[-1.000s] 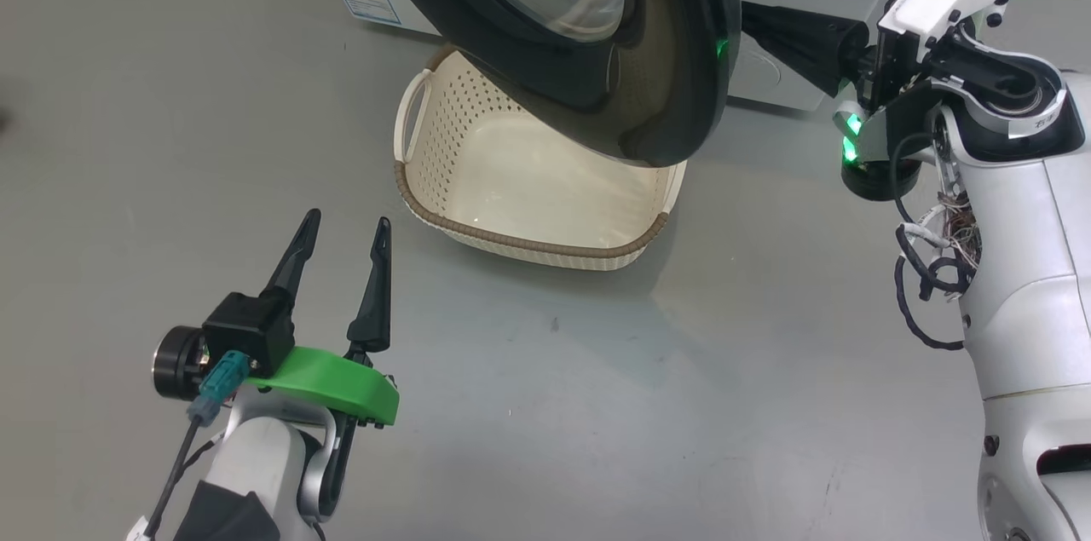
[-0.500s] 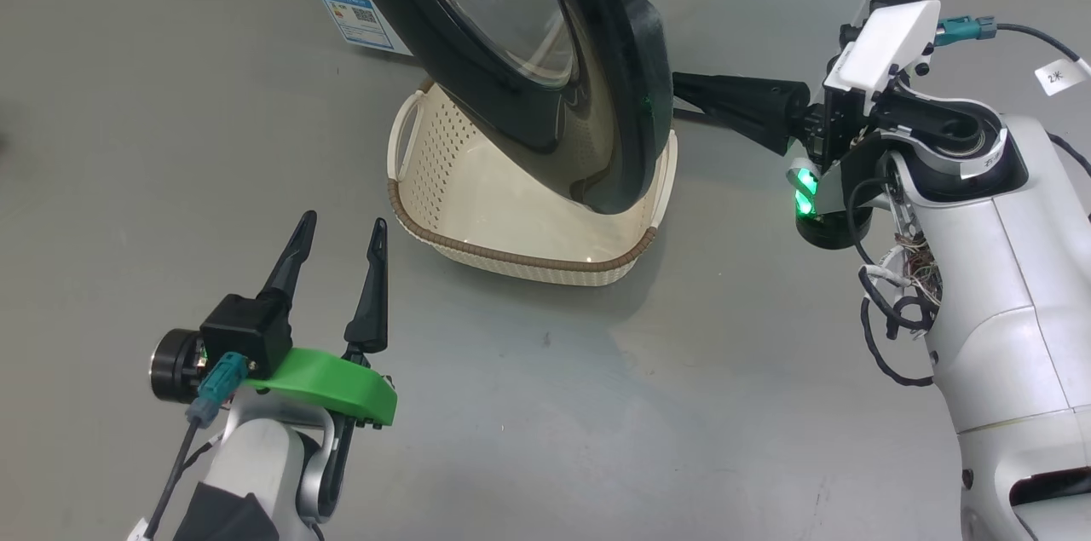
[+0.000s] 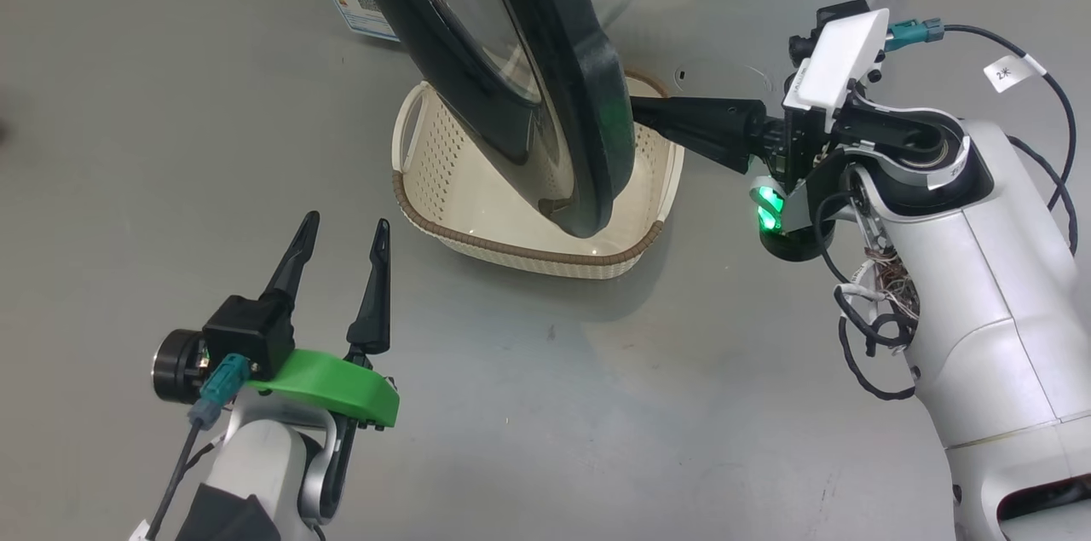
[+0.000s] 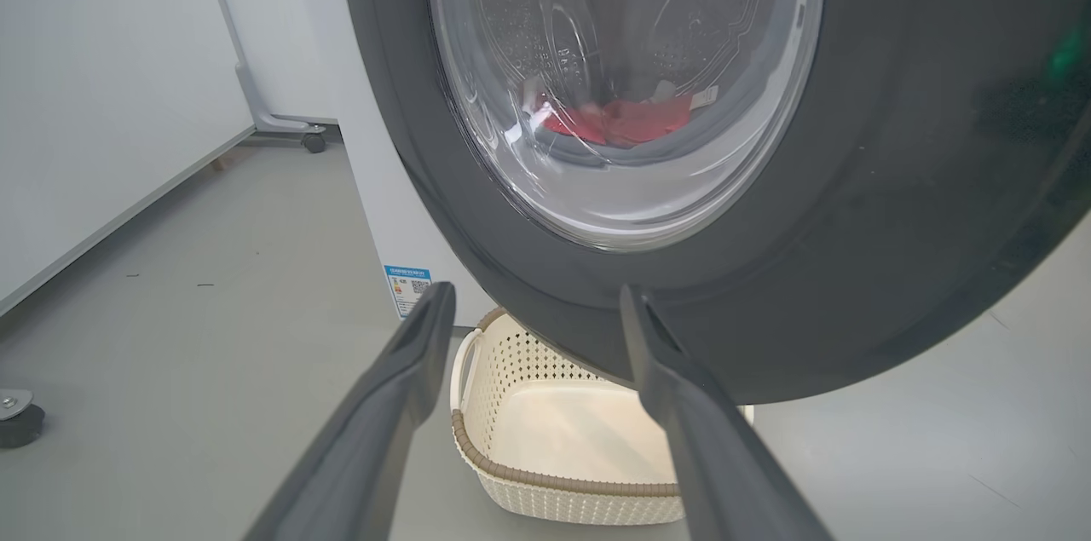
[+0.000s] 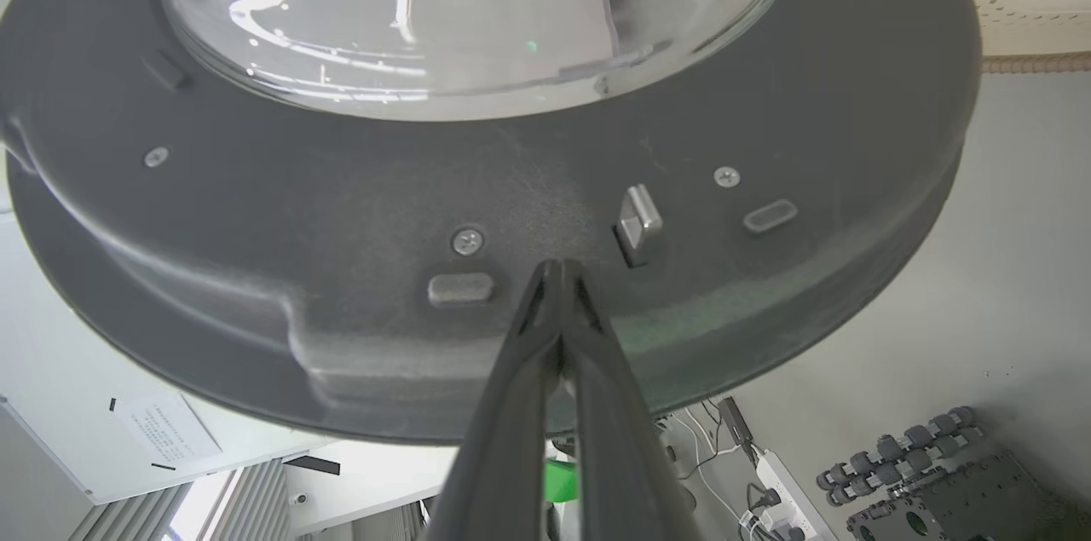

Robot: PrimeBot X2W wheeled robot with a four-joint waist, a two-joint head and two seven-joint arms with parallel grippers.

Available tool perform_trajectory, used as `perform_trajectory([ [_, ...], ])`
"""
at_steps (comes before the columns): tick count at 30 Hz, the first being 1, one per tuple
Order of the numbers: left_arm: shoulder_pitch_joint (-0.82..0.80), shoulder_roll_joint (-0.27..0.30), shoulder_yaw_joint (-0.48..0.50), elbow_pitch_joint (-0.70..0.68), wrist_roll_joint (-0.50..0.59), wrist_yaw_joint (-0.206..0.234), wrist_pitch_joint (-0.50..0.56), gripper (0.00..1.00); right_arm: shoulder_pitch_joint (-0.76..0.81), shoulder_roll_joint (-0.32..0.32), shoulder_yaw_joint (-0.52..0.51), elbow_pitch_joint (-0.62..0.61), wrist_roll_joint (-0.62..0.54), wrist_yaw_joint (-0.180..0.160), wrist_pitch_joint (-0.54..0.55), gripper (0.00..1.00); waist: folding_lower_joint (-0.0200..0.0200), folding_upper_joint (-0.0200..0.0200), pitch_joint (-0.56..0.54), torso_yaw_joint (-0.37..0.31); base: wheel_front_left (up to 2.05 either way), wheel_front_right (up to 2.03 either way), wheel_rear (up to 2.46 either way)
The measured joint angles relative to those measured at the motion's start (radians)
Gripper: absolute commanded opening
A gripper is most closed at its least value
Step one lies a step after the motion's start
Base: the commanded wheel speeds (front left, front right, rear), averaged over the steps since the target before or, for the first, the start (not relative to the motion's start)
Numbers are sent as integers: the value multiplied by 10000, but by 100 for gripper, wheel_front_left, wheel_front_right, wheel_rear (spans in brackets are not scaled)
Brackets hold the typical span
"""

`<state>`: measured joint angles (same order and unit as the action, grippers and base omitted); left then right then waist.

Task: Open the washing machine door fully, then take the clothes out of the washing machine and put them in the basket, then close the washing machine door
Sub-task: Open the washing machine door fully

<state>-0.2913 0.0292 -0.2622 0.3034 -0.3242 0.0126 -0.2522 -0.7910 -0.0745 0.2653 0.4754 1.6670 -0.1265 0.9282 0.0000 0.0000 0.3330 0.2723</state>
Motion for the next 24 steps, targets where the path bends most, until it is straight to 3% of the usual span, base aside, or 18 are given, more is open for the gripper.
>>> perform_trajectory([
  [24,-2,0,-288,-58,-190,10,0,100,18,2,2817,-529,1837,0,-953,0,0,0,190,411,0,0,0],
])
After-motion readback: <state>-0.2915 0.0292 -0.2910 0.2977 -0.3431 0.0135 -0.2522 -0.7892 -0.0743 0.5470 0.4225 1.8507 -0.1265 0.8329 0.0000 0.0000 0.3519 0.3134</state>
